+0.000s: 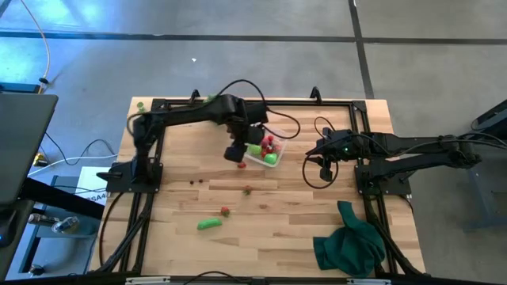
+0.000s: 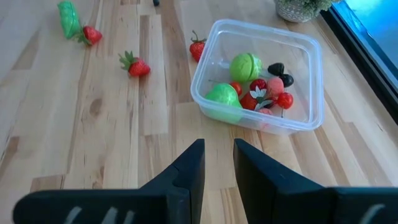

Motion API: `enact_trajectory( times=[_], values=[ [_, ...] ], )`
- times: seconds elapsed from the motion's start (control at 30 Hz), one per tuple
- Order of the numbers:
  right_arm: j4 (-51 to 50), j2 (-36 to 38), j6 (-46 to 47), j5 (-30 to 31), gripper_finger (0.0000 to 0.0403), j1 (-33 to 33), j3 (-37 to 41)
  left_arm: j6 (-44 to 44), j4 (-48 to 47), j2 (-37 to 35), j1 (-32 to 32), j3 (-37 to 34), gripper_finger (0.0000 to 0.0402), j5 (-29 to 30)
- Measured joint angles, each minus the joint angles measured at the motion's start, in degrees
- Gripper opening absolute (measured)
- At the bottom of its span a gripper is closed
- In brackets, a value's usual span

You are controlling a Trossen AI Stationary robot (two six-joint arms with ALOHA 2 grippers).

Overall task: Pick and placing Produce into tupperware
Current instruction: Put the strawberry into the transparent container

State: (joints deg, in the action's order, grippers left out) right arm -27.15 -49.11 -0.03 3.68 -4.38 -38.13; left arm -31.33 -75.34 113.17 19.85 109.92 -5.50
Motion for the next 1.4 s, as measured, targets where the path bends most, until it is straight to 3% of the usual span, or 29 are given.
enact_trajectory(
  times=[0.23,0.47,0.67,0.9,1.4],
  values=[
    [0.01,0.01,0.02,0.0,0.0075,0.0,0.0,3.36,7.38,-11.29,-1.59,-14.22,0.0154,3.53],
    [0.02,0.0,0.0,0.15,0.0075,-0.01,0.02,9.01,31.99,-25.32,-1.48,-40.24,0.0156,3.6],
    [0.01,-0.01,0.02,0.13,0.0075,-0.02,0.02,13.54,46.07,-26.66,-1.92,-54.59,0.0156,-0.42],
    [-0.01,-0.01,0.02,0.09,0.0075,0.0,0.02,14.56,50.04,-25.86,-1.81,-60.59,0.0157,4.66],
    [0.01,0.0,0.0,-0.09,0.0075,0.0,0.02,10.57,57.71,-25.13,-1.87,-62.89,0.0157,2.27]
  ],
)
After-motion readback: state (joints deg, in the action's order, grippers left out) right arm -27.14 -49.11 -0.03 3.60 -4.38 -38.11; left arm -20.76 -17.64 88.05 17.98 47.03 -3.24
